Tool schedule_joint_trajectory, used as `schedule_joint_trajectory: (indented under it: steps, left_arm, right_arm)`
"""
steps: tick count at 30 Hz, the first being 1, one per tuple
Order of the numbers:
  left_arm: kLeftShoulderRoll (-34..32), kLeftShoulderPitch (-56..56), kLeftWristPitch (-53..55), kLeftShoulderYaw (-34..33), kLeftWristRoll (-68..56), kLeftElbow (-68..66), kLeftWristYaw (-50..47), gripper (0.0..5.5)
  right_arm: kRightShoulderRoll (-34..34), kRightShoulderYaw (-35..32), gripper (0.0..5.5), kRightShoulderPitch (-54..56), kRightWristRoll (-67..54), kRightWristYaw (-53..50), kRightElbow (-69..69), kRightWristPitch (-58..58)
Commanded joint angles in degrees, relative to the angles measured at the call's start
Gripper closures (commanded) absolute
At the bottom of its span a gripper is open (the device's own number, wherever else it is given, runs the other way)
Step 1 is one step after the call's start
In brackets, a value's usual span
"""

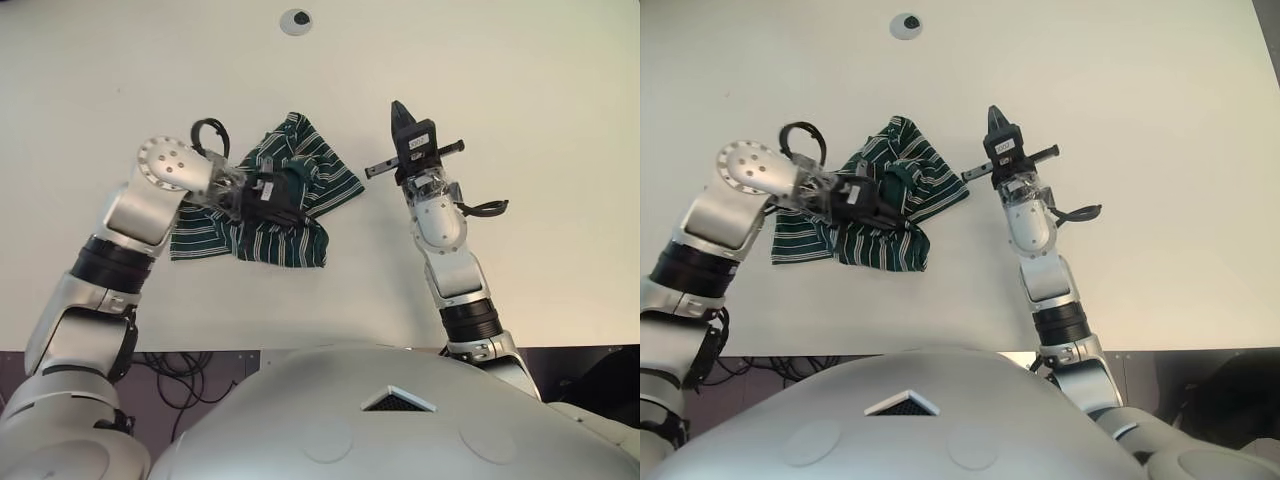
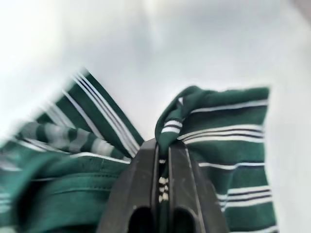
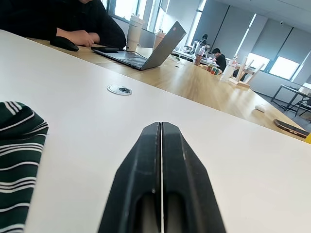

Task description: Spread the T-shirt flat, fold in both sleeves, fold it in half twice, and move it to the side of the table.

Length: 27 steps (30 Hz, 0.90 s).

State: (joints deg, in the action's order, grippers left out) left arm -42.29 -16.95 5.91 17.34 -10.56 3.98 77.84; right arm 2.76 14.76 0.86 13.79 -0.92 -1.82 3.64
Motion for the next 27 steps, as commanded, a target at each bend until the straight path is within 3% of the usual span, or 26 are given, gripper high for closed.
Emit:
schedule_joint_trajectory:
  steps: [1, 8, 16, 21, 27]
  left_arm:
    - [-5.25, 5.00, -0.62, -11.63, -6.15, 10.91, -1.96, 5.50]
    - [-10.08, 10.21, -0.67, -27.46, -12.91, 21.77, -4.74, 5.50]
    - [-10.35, 22.75, -2.90, -37.75, -17.78, 23.98, -1.87, 5.50]
    - [-6.11, 33.24, -6.57, -31.75, -15.75, 27.71, -2.07, 5.50]
    - [-3.50, 35.75, -13.57, -15.62, -0.88, 24.87, -4.96, 5.50]
  right_arm:
    - [-0.51, 0.12, 5.50, -0.30, 0.23, 0.15, 1.12, -0.64]
    - [-0.13, -0.16, 5.50, -1.33, 0.58, 0.16, 2.36, -0.92]
    - [-0.98, -2.42, 5.50, -1.87, -5.93, 3.79, 3.11, -1.97]
    - [1.28, -1.94, 4.98, -4.18, -14.54, 13.13, 7.50, -3.63]
    - [16.08, 0.13, 4.07, -3.23, -14.34, 30.78, 14.94, -3.74]
